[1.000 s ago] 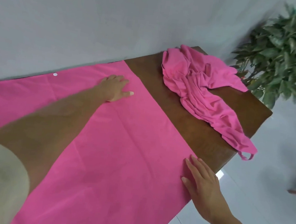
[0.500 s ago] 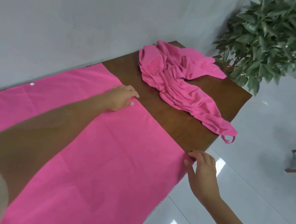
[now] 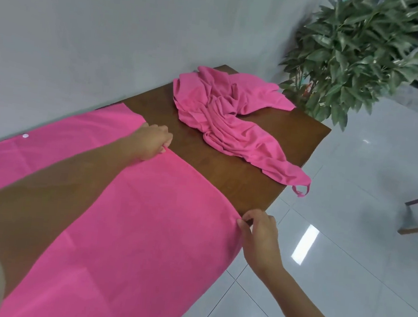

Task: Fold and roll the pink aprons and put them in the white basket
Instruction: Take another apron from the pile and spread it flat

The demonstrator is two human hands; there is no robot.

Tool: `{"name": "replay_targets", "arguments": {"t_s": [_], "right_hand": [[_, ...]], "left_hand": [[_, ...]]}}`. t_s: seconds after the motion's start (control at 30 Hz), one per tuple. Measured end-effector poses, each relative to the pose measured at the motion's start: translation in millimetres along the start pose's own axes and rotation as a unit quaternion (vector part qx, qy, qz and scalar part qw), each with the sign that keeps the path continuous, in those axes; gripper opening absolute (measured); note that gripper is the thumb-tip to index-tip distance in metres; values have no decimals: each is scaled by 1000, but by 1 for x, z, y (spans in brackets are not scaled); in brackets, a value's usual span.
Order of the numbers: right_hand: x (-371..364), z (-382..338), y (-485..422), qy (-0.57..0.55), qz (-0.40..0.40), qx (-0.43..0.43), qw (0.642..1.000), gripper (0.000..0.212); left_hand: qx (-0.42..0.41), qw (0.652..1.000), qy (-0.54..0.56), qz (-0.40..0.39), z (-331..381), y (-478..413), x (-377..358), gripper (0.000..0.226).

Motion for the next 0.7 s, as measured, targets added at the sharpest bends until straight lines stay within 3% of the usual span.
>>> {"name": "replay_targets", "arguments": {"t_s": [0.17,0.47,0.7], "right_hand": [[14,-8,27,-45,-94,44,994,15],[10,0,57,-30,-125,108,986,6],[-1,16,97,24,-141,176,974,21]], "left_hand": [[27,999,27,36,11,43,25,19],[103,991,58,60,35,146,50,18],[173,981,49,80,59,230,36,19]]}}
Point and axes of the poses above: each hand's wrist, its own y-axis away from the middle knuckle, its own x-axis out of the back of the hand, z = x × y, the point moved 3 cm from there along -y, towards the middle knuckle, and after that the axes turned 15 degrees about -x, right-handed, at the moved point
